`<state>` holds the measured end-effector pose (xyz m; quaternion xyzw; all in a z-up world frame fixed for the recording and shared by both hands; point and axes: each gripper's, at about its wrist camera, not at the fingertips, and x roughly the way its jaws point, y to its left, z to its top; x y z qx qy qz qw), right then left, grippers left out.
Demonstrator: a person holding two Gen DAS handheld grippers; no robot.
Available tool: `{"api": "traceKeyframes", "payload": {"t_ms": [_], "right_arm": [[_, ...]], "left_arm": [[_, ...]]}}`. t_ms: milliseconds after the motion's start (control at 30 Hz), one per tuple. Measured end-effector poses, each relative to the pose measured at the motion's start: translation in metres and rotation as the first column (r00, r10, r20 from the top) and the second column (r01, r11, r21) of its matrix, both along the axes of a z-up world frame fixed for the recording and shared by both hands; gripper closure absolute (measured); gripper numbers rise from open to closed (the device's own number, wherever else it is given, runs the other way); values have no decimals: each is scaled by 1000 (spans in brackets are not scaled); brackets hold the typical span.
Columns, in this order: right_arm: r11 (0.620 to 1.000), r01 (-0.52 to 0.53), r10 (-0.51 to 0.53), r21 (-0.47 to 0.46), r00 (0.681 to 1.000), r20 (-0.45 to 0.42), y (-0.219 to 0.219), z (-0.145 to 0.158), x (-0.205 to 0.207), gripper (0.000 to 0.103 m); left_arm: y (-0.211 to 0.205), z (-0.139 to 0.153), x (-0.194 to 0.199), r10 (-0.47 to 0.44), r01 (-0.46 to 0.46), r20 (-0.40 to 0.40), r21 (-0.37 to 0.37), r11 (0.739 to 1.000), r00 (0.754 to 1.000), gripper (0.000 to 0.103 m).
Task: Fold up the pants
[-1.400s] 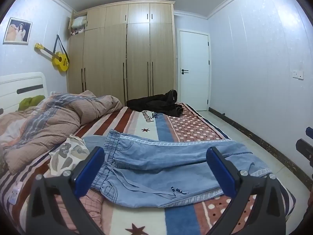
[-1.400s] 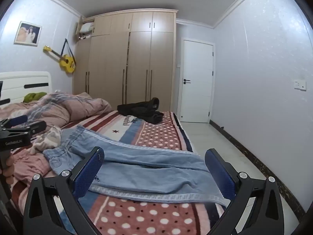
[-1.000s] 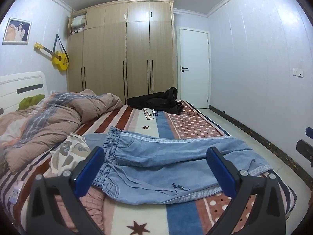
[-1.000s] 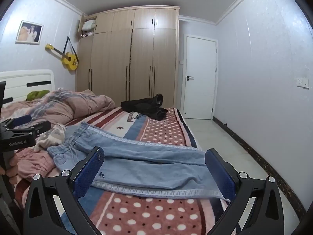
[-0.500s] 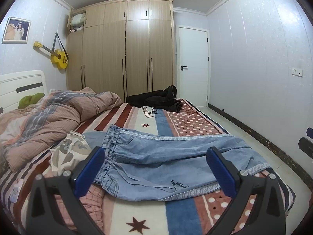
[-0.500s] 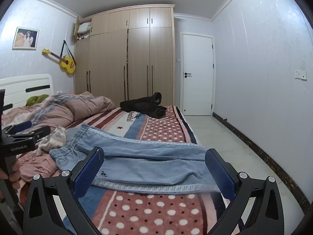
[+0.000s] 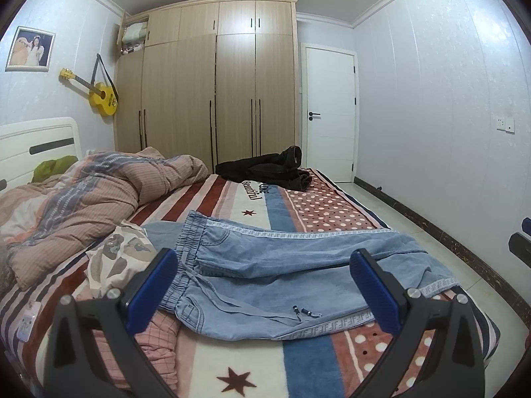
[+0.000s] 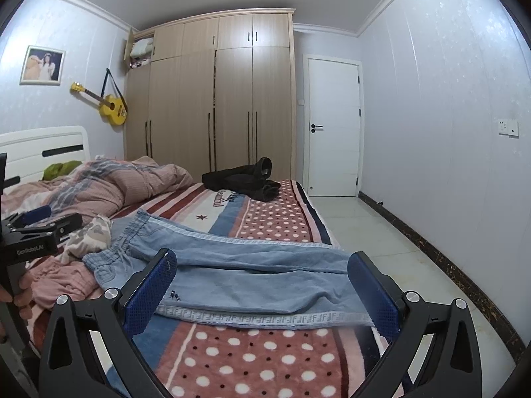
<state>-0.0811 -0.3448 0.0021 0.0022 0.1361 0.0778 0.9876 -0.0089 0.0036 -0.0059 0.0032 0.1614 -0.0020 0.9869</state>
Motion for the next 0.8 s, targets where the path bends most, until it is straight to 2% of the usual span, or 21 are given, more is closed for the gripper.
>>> {"api": "traceKeyframes", "payload": {"t_ms": [800], "right_arm": [[1000, 15, -15, 4, 1000, -2, -3, 4, -3, 0]], "left_arm": [[2, -1, 2, -12, 12, -2, -6, 1000, 1000, 1]]}}
